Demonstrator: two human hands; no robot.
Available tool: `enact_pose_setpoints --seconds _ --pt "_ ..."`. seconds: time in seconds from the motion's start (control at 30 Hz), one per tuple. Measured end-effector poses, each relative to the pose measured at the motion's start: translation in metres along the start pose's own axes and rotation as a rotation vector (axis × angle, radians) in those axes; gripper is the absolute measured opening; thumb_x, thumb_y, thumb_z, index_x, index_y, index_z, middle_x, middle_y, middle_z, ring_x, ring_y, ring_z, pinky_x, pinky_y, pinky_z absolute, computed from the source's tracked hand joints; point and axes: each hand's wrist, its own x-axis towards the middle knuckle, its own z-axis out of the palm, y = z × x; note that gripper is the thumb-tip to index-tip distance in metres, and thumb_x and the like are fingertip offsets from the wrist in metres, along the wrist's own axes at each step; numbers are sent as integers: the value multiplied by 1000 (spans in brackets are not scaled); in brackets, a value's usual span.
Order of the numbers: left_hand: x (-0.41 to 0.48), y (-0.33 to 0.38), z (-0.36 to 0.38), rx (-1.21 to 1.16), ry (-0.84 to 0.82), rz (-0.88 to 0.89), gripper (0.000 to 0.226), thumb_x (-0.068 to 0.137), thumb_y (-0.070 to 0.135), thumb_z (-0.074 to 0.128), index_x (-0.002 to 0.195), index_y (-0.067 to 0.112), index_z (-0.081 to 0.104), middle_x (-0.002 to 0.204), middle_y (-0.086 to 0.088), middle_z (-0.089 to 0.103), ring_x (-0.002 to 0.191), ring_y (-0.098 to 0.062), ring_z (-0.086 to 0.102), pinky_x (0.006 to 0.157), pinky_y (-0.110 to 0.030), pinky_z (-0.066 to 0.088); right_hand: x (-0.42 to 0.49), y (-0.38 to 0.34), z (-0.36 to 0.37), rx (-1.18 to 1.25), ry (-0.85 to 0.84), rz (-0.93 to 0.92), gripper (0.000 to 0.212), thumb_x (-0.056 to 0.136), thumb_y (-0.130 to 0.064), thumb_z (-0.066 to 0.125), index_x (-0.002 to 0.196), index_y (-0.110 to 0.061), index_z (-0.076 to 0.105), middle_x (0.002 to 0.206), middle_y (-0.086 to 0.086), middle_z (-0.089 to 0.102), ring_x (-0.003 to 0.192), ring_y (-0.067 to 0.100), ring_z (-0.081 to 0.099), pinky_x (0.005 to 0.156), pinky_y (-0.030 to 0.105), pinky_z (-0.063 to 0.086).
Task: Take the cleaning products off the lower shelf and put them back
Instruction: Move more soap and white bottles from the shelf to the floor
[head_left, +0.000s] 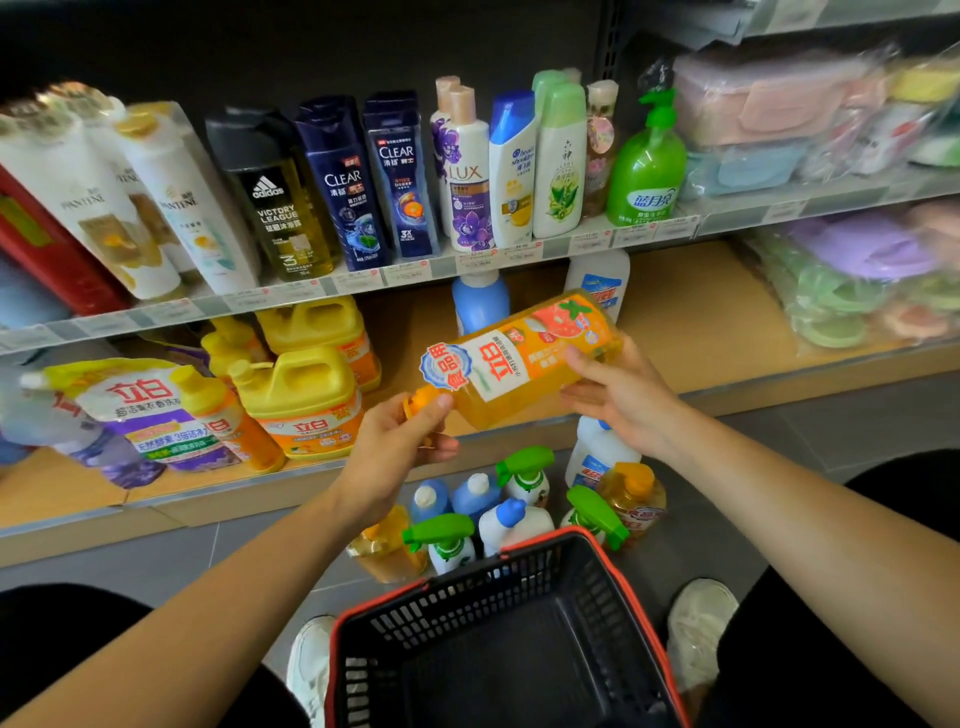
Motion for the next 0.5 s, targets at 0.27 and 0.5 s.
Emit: enact_pose_setpoints --seconds 0.27,0.5 --pt "16 23 -16 180 149 79 32 95 28 69 97 -2 59 66 -9 71 60 -26 72 54 -31 59 13 35 2 -465 -78 240 43 88 -39 73 125 -22 58 113 11 72 100 25 72 87 40 59" --pt "39 38 -19 712 187 279 31 93 39 70 93 8 62 62 -3 69 50 -14 68 49 -32 59 24 68 0 -1224 -274 56 55 89 -28 74 140 -14 55 135 10 60 124 24 57 103 40 46"
